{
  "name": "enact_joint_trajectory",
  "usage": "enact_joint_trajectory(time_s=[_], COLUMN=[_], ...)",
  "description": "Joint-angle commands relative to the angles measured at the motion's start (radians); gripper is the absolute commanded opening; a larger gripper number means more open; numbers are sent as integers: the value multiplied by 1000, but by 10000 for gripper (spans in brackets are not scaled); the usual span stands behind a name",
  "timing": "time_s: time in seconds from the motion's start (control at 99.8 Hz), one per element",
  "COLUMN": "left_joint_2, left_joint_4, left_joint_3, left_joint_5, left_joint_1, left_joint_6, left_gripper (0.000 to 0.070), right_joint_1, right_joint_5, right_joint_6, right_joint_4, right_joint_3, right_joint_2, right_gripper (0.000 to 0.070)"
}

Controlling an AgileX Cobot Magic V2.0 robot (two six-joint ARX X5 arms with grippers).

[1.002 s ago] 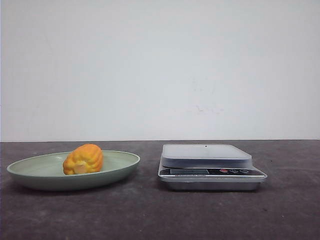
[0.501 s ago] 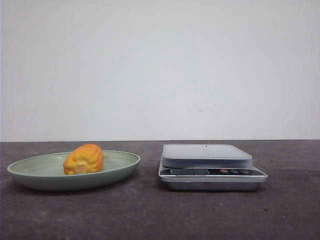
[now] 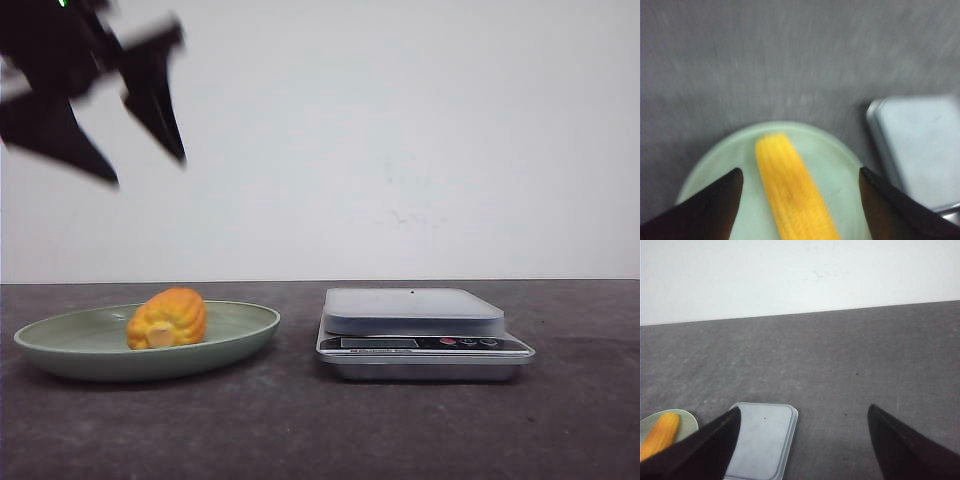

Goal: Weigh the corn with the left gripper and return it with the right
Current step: 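Lower the left gripper onto the yellow corn cob and grasp it, then carry the corn with the left gripper and lower it onto the scale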

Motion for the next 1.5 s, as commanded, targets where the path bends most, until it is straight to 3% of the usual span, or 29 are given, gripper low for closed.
enact_joint_trajectory(time_s=[0.0,0.311,0.391,0.431,0.521,0.571,0.872,1.022,1.172,1.493], left_joint_2=[76,254,256,256,256,255,142,100,169,449], left_joint_4=[3,-2,5,7,4,1,-67,-189,-207,-153], left_joint_3=[13,13,13,13,13,13,56,228,407,594], left_joint_5=[-5,-20,-32,-32,-32,-32,-25,57,23,-13], left_joint_1=[-19,-69,-74,-75,-76,-76,-85,-139,-246,-369], left_joint_6=[16,-10,-10,-10,-9,-7,16,48,63,-6], left_gripper=[447,445,413,338,91,3,1,3,3,3], right_joint_1=[4,4,4,4,4,4,4,4,4,4], right_joint_5=[-3,-3,0,1,8,8,11,11,11,17], right_joint_6=[-18,-24,-28,-28,-29,-32,-46,-47,-46,-51], right_joint_4=[-1,-23,-33,-38,-47,-49,-49,-49,-49,-64], right_joint_3=[22,23,23,23,23,23,23,23,23,23], right_joint_2=[4,4,4,4,4,4,4,4,4,-10], right_gripper=[511,511,511,511,511,511,511,511,511,511])
